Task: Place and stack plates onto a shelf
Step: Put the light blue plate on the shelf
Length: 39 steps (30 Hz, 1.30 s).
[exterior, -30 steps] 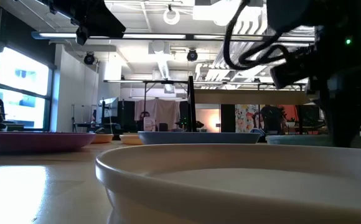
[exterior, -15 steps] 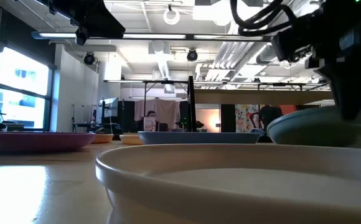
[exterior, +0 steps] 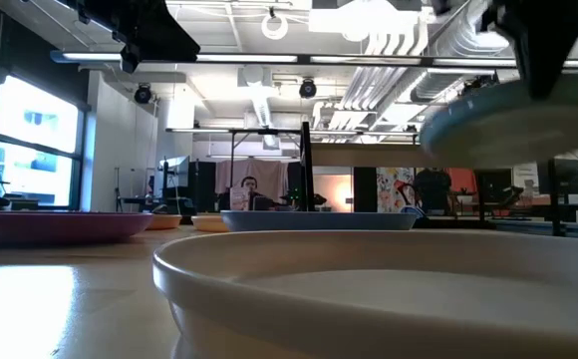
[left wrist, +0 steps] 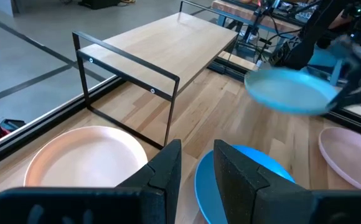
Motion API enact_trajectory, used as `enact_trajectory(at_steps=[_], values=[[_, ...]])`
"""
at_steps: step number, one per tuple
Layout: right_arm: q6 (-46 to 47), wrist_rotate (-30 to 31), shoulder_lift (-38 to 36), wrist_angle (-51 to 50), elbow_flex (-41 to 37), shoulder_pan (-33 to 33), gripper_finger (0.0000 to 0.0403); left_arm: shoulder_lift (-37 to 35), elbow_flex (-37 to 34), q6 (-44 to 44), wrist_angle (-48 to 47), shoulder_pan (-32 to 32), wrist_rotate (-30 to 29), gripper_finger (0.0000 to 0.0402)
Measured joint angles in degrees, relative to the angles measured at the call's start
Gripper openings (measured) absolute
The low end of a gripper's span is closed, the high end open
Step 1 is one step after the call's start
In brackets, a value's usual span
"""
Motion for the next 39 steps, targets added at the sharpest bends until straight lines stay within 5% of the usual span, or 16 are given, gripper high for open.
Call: enact_trajectory(at_steps=[11, 21, 39], values=[[-4.4, 13.0, -7.0, -0.6, 4.0, -4.3, 0.0, 0.0, 0.0, -1.0, 0.0, 0.0, 0.0, 0.0083], [-13.9, 19.5, -17.7, -0.7, -0.2, -16.1, 0.0, 0.0, 0.0, -1.6, 0.1, 0.0, 0.0, 0.0083], [-41.0, 16.3, -22.6, 4.4, -2.8, -41.5, 0.0, 0.0, 0.0, -3.1, 0.1, 0.0, -1.0, 0.0083]])
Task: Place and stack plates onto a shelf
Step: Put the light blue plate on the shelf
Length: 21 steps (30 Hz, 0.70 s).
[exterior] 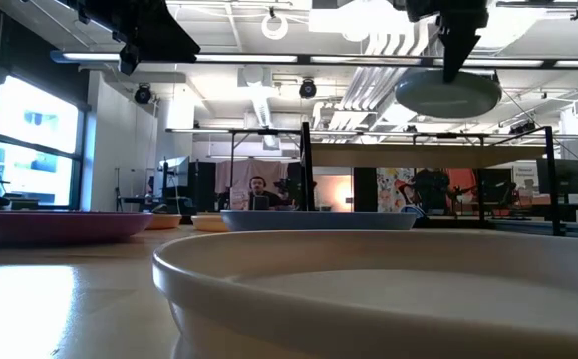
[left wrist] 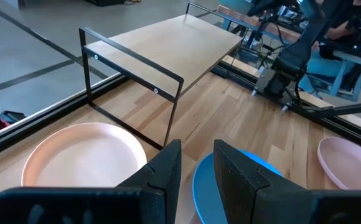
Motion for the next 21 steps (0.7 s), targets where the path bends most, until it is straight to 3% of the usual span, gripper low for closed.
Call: enact_trajectory(at_steps=[8, 17, 21], values=[[-2.3, -2.8, 0.0, 1.8, 0.0, -6.0, 0.0, 0.0, 0.0, -1.4, 0.0, 0.0, -0.1, 0.0083], [-6.7, -3.3, 0.0, 4.2, -0.1, -6.7, 0.0, 0.0, 0.0, -1.4, 0.0, 0.0, -0.6, 0.0083], [-9.9, -2.9, -0.3, 8.3, -4.2, -6.7, 0.0, 0.0, 0.0, -1.4, 0.0, 0.0, -1.0, 0.0083]])
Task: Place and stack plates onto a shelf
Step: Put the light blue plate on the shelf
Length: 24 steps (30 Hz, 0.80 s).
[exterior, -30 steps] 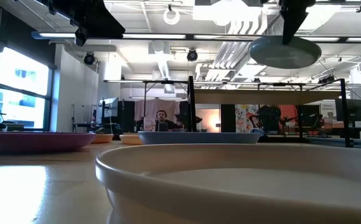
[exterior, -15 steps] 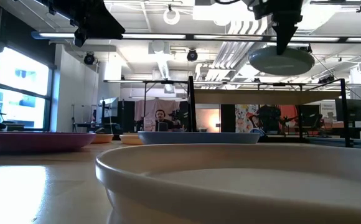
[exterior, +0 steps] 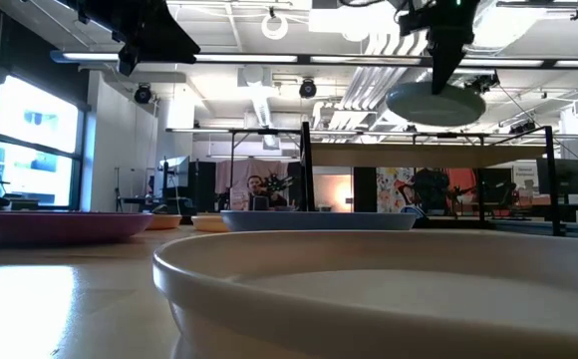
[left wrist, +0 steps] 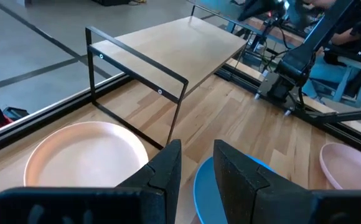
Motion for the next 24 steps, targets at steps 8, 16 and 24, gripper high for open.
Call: enact_trajectory(at_steps=[8, 16, 24], values=[[-0.7, 2.3, -0.1, 1.6, -8.2, 0.0, 0.0, 0.0, 0.0, 0.0, 0.0, 0.0, -0.4, 0.0083], [-0.6, -0.2, -0.1, 2.1, -11.7, -0.8, 0.0, 0.0, 0.0, 0.0, 0.0, 0.0, -1.7, 0.0083], [-0.2, -2.5, -0.1, 1.0, -11.7, -4.4, 0.0, 0.0, 0.0, 0.0, 0.0, 0.0, -1.9, 0.0083]])
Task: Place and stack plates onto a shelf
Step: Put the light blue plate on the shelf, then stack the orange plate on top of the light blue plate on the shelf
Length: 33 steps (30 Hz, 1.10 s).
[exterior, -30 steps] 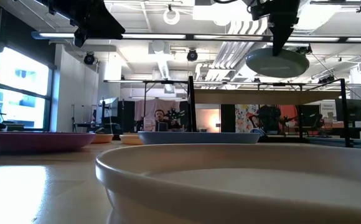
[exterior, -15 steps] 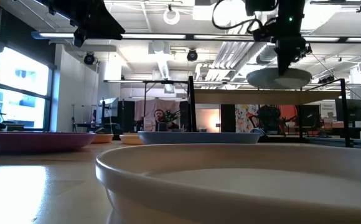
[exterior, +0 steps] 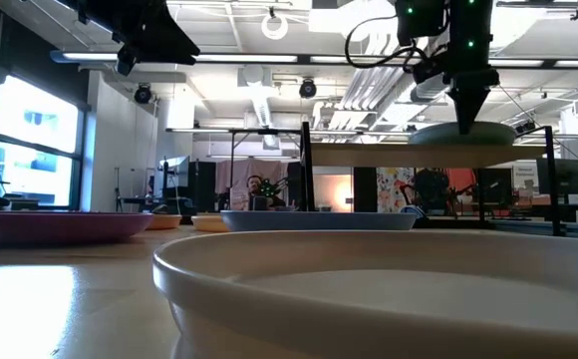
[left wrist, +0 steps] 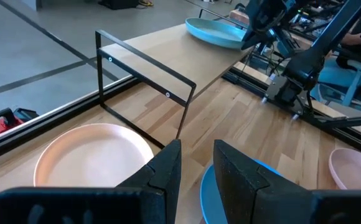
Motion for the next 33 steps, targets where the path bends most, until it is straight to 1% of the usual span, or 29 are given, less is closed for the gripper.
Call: enact_trajectory(at_steps=[3, 9, 17, 20, 27, 30, 33], values=[[-0.3, -0.5, 0.0, 0.0, 0.0, -1.4, 0.0, 0.0, 0.0, 0.0, 0.0, 0.0, 0.0, 0.0083], [-1.1, -3.7, 0.0, 0.0, 0.0, -3.5, 0.0, 0.0, 0.0, -0.1, 0.0, 0.0, -0.1, 0.0083], [-2.8, -4.1, 0.0, 0.4, 0.0, -3.8, 0.0004, 0.0, 0.0, -0.1, 0.0, 0.0, -0.1, 0.0083], [-2.8, -4.3, 0.0, 0.5, 0.0, -3.8, 0.002, 0.0, 0.0, -0.1, 0.0, 0.0, -0.1, 0.0083], [-2.6, -4.7, 0.0, 0.5, 0.0, -3.8, 0.0081, 0.0, 0.0, -1.5, 0.0, 0.0, -0.1, 0.0083], [-2.9, -4.7, 0.0, 0.4, 0.3, -3.8, 0.0093, 0.0, 0.0, -1.6, 0.0, 0.0, -0.1, 0.0083], [-2.7, -5.2, 0.0, -0.5, 2.3, -3.4, 0.0098, 0.0, 0.0, -2.3, 0.0, 0.0, -0.1, 0.0083]])
